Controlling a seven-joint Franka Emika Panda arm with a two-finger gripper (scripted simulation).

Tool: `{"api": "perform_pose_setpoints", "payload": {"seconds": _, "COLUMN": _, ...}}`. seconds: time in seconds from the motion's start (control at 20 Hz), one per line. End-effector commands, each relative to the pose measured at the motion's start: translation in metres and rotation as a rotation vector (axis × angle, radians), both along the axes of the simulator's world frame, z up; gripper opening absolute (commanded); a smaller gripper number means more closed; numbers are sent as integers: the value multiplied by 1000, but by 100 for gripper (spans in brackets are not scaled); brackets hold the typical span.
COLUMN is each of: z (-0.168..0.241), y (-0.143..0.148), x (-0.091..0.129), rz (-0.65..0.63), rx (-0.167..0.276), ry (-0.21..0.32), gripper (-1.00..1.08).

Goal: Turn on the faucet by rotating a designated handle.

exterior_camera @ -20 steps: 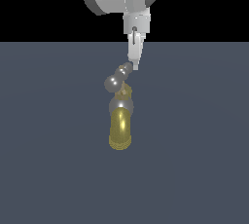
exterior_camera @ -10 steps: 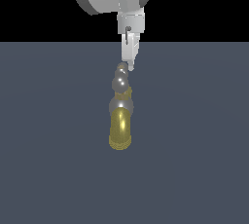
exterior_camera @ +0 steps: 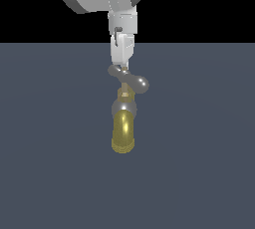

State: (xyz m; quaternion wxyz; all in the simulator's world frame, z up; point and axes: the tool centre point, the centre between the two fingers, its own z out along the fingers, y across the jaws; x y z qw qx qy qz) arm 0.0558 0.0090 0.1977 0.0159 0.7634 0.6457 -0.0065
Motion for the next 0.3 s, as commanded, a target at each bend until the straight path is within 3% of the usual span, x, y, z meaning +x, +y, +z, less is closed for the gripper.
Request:
{"api": "perform_pose_setpoints", "payload": {"seconds": 0.0, "z": 1, "y": 66, "x": -12, "rz": 81, "rx": 26, "ry": 11, "gripper": -100}}
{"api": "perform_pose_setpoints", "payload": {"seconds": 0.25, "z": 1, "y": 93, "x": -23, "rz": 96, "rx": 32, "ry": 12, "gripper": -100}}
